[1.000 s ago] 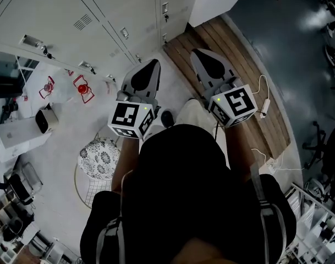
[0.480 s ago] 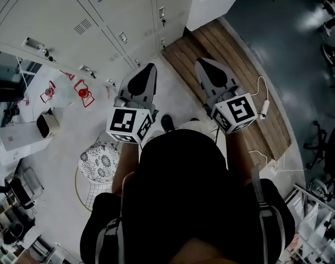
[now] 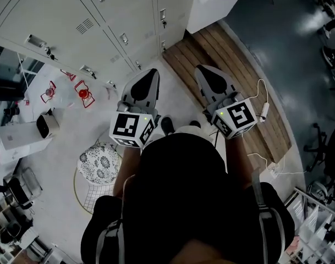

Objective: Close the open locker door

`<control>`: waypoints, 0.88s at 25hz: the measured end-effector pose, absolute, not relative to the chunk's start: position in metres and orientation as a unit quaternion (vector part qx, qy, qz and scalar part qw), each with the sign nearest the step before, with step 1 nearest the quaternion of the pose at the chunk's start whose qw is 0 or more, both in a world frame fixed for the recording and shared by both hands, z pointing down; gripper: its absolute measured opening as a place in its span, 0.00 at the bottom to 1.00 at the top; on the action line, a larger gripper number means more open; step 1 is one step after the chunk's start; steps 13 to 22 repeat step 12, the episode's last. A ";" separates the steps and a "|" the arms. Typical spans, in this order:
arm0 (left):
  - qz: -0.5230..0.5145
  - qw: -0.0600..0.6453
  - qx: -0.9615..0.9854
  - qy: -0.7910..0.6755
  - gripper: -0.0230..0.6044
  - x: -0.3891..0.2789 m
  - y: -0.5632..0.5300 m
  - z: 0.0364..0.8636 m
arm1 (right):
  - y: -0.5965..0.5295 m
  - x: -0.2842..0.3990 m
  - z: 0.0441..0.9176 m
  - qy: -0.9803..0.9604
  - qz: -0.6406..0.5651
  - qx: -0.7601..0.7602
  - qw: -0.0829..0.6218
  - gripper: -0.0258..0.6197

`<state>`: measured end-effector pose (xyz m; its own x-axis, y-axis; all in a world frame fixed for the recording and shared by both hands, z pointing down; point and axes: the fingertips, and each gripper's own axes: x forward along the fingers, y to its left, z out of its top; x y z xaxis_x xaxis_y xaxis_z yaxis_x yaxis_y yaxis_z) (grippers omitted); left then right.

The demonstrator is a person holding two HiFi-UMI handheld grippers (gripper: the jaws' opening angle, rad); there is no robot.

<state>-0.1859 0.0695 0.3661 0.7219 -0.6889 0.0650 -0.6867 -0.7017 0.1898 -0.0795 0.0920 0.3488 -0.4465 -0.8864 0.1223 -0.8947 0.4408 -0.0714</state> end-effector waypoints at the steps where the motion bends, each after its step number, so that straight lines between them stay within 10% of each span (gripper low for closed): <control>1: -0.005 0.100 0.923 -0.372 0.06 -0.186 0.071 0.366 | 0.093 -0.081 0.349 -0.849 0.061 0.524 0.035 0.04; 22: -0.008 0.107 0.922 -0.373 0.06 -0.186 0.073 0.372 | 0.100 -0.087 0.348 -0.853 0.061 0.517 0.044 0.04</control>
